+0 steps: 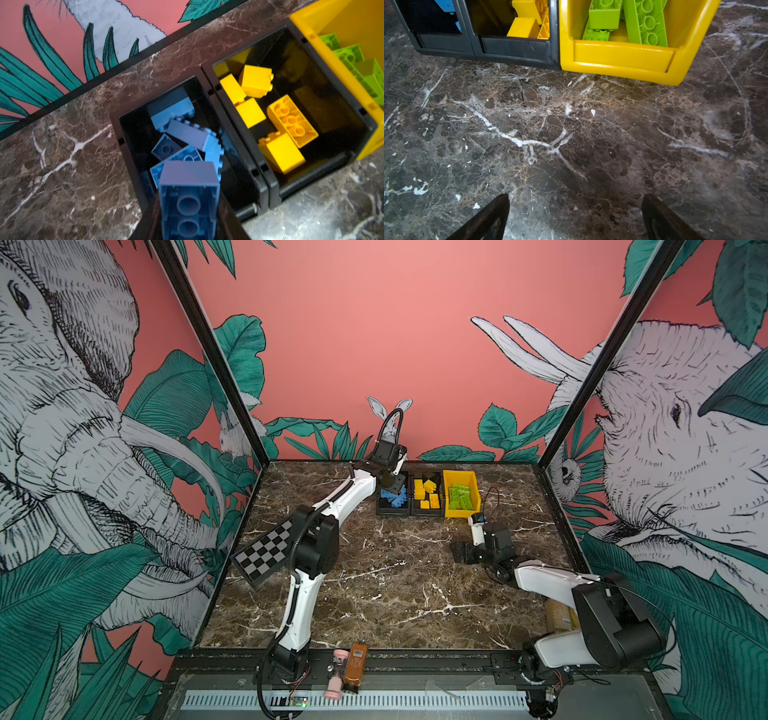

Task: Sort the legos into containers by color
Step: 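Carry the blue brick with the left gripper and release into black bin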

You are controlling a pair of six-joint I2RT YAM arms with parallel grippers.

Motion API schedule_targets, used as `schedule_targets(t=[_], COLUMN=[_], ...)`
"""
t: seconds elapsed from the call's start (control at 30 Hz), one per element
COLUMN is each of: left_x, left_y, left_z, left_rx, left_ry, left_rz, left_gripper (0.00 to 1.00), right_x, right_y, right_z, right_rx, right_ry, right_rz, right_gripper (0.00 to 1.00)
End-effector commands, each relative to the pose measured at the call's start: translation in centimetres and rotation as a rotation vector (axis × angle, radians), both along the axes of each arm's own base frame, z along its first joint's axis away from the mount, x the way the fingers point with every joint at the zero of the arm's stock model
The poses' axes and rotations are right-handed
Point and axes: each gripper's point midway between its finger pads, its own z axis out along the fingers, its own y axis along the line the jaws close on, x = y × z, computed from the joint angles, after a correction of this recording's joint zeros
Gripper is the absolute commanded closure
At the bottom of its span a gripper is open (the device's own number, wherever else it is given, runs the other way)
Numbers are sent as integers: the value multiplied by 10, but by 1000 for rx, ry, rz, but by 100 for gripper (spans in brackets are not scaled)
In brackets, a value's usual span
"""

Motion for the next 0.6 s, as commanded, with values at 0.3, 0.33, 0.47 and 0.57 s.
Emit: schedule_targets(t=[0.3, 0.33, 0.47, 0.57], left_x=[10, 10, 12, 16], left_y=[6, 7, 7, 8], left_z=[-8, -11, -18, -20], left_rx=[-30, -28, -20, -26], left_ry=[30, 30, 34, 31], left_rz=[7, 8, 6, 14], left_gripper=[73, 72, 66, 60], right_x=[6, 6, 6, 5], right_y=[1, 1, -1, -1], right_z=[9, 10, 10, 9], right_rx=[8, 7, 1, 0], right_ry=[-38, -41, -44, -40], right_rz=[0, -1, -4, -3], right_gripper=[2, 2, 2, 2])
